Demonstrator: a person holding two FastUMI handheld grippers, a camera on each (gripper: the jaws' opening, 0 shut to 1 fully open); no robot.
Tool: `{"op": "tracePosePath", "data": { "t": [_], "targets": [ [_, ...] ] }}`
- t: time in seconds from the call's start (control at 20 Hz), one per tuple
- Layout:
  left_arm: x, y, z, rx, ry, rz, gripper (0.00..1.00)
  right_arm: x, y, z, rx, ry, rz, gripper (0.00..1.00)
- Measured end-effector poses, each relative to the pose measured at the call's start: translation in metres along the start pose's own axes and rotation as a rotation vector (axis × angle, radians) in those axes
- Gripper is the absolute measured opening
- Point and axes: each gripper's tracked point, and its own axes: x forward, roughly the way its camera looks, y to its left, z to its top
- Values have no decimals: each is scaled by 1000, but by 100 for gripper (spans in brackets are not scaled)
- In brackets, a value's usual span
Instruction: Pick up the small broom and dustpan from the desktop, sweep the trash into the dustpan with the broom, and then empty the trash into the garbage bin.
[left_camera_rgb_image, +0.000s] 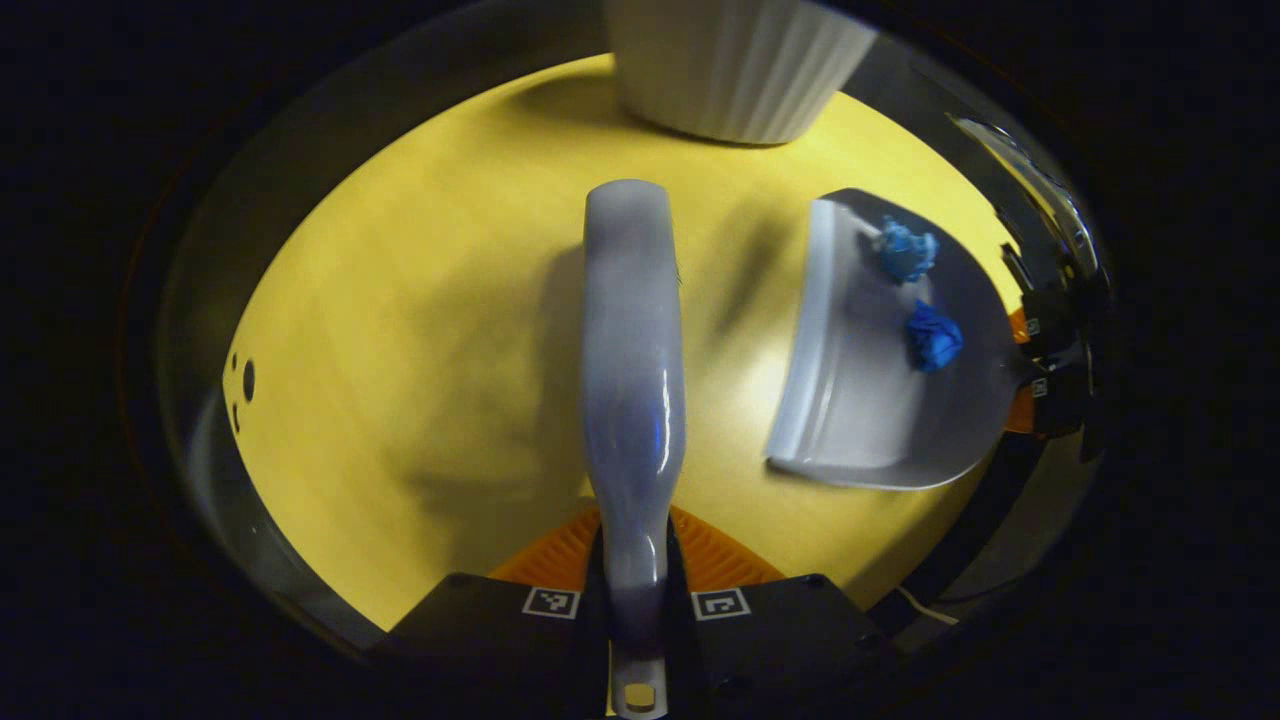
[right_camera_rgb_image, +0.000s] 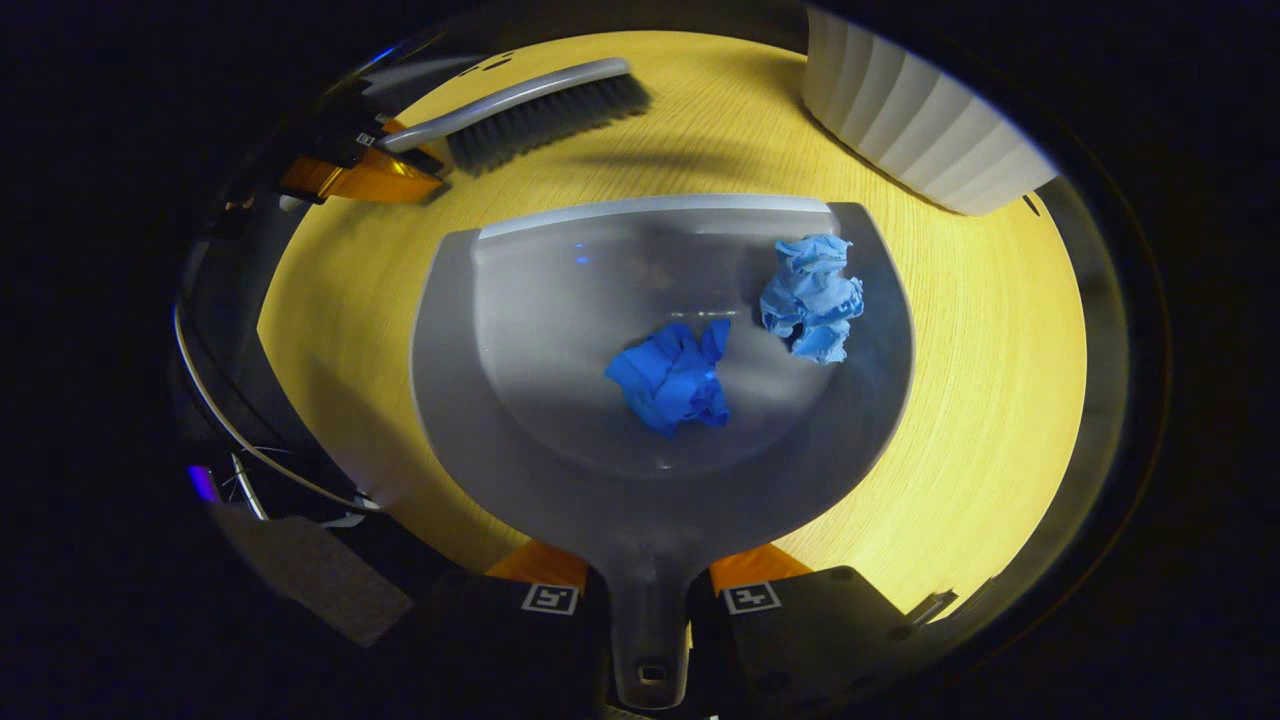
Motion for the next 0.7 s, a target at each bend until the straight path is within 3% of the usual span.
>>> {"op": "tracePosePath", "data": {
  "t": [0.05,0.2,0.25,0.3,0.35,0.45,0.5,0.55,0.6,0.7],
  "targets": [
    [4,6,-10,-30,10,6,22,0,0,-1,2,10,-2,37],
    [12,-4,-12,-60,-2,-7,27,-1,0,0,-5,-5,-5,38],
    [14,-2,-15,-58,2,-6,27,0,0,2,-22,-29,-4,45],
    [10,0,-9,-44,-14,-1,27,0,0,3,-33,-46,-3,45],
    [13,3,-11,-42,-5,4,27,-2,-2,1,-43,-63,-3,37],
    [12,3,-12,-50,-11,8,26,-1,-4,1,-38,-49,-4,37],
    [12,2,-11,-52,-14,7,27,-1,-3,-1,-29,-38,-6,30],
    [12,3,-10,-50,-26,4,26,0,-2,-1,-24,-33,-12,45],
    [14,3,-10,-50,-32,1,30,0,-2,0,-19,-33,-18,36],
    [15,2,-9,-51,-40,1,26,1,-3,1,0,-39,-27,35]
  ]
}}
